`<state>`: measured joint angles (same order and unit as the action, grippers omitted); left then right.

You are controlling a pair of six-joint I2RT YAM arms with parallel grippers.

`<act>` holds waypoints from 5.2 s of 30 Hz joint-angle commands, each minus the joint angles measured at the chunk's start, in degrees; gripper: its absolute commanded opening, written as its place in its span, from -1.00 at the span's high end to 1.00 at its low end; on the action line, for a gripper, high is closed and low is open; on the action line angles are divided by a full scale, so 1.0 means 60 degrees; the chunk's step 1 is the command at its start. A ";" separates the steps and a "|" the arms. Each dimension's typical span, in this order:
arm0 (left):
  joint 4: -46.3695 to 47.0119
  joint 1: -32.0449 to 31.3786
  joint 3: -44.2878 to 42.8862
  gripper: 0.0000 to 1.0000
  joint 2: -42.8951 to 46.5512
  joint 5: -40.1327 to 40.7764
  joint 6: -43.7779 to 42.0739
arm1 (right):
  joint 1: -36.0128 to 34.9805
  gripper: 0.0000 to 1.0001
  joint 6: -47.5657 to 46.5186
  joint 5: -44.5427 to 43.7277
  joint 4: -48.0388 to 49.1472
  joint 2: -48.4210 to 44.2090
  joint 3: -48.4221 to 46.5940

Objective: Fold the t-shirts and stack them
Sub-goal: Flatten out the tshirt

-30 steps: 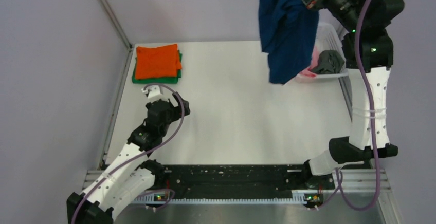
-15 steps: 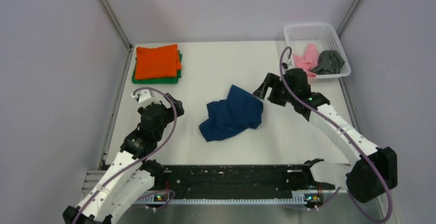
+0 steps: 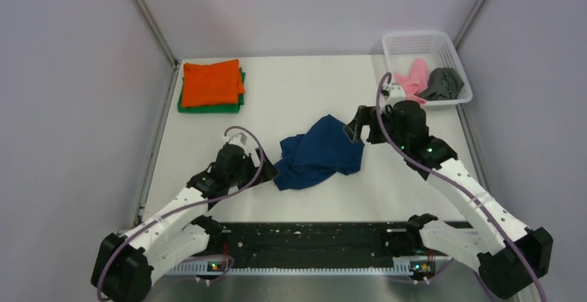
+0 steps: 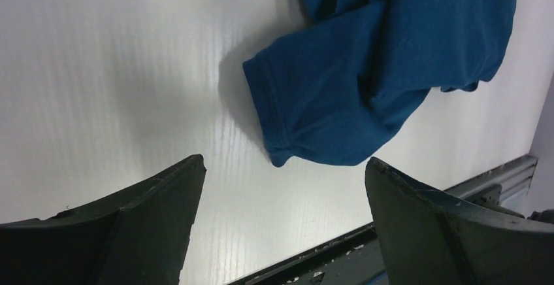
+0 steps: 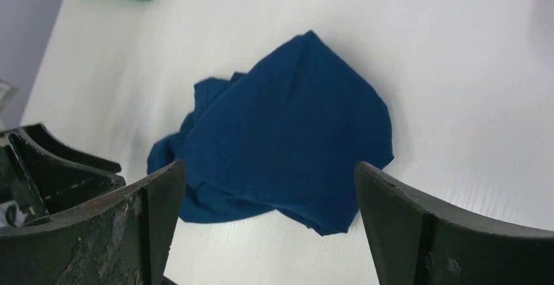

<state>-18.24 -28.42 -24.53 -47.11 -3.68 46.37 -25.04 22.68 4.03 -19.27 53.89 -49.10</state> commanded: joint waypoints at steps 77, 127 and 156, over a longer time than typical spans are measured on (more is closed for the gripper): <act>-0.1853 -0.0725 -0.6252 1.00 -0.0669 0.8460 -0.2166 | -0.3445 1.00 -0.0862 -1.0465 -0.0482 0.0442 -0.3327; -0.1013 0.1179 -0.5976 -0.97 -0.8346 0.1141 -0.1188 | 0.2135 -0.92 0.2440 -0.3924 0.0342 0.2023 0.2803; -0.1336 -0.4378 -0.1461 -0.40 -0.5332 0.2132 0.2913 | 0.2135 0.11 0.2651 -0.1126 0.2676 0.4521 0.2911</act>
<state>-34.06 -53.60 -34.09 -71.22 10.44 61.43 -12.60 37.78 -6.24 -5.06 76.88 -31.73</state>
